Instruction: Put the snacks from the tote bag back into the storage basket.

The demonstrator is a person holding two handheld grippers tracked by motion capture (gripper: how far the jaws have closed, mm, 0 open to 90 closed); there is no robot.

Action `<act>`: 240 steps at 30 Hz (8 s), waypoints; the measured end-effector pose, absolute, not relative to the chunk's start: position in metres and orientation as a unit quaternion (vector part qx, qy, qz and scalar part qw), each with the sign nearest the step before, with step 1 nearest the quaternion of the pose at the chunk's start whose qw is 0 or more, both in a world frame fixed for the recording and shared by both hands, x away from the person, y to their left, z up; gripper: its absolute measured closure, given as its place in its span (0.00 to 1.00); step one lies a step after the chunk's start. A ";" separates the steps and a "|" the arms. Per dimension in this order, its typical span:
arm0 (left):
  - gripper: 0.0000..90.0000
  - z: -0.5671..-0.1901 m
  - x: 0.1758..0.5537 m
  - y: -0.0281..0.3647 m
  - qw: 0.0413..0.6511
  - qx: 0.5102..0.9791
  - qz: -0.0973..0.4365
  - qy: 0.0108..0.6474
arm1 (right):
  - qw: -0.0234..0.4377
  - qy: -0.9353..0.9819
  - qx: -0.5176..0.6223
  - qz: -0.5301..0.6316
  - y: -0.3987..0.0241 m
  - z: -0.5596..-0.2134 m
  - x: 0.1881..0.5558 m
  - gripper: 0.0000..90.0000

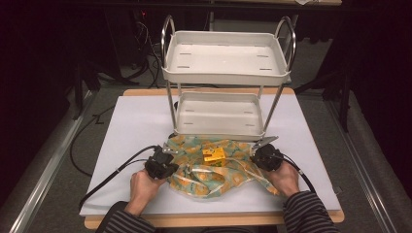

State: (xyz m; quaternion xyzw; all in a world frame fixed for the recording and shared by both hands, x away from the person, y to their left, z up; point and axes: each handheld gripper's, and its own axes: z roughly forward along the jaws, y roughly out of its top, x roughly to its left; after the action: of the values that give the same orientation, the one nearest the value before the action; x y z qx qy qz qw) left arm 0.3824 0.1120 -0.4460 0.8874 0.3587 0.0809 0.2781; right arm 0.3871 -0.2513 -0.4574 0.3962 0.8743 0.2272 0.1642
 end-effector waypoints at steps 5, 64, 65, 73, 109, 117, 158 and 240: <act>1.00 -0.447 0.385 0.112 0.277 0.887 0.081 0.359 | 0.155 0.868 0.405 0.242 -0.255 -0.457 0.385 0.89; 0.98 -0.450 0.390 0.111 0.274 0.883 0.076 0.373 | 0.121 0.857 0.310 0.393 -0.212 -0.433 0.354 0.35; 0.97 -0.450 0.390 0.111 0.276 0.882 0.077 0.373 | 0.119 0.861 0.309 0.387 -0.210 -0.436 0.355 0.34; 0.76 -0.436 0.379 0.113 0.319 0.870 0.095 0.365 | 0.117 0.885 0.304 0.333 -0.202 -0.454 0.361 0.37; 0.48 -0.460 0.381 0.066 0.293 0.904 0.078 0.301 | 0.108 0.901 0.300 0.293 -0.199 -0.467 0.365 0.41; 0.45 -0.447 0.378 0.072 0.327 0.890 0.084 0.306 | 0.111 0.900 0.301 0.295 -0.199 -0.468 0.364 0.40; 0.29 -0.395 0.362 0.079 0.439 0.850 0.084 0.277 | 0.116 0.893 0.309 0.305 -0.201 -0.470 0.362 0.40; 0.58 -0.425 0.376 0.034 0.391 0.891 0.085 0.215 | 0.116 0.892 0.310 0.308 -0.201 -0.470 0.362 0.40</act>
State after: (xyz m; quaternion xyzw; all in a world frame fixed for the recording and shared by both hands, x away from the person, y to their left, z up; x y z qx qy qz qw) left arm 0.3761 0.0338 -0.4248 0.8911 0.2146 0.0848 0.3907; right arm 0.3621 -0.2006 -0.4703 0.3097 0.8922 0.3076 0.1163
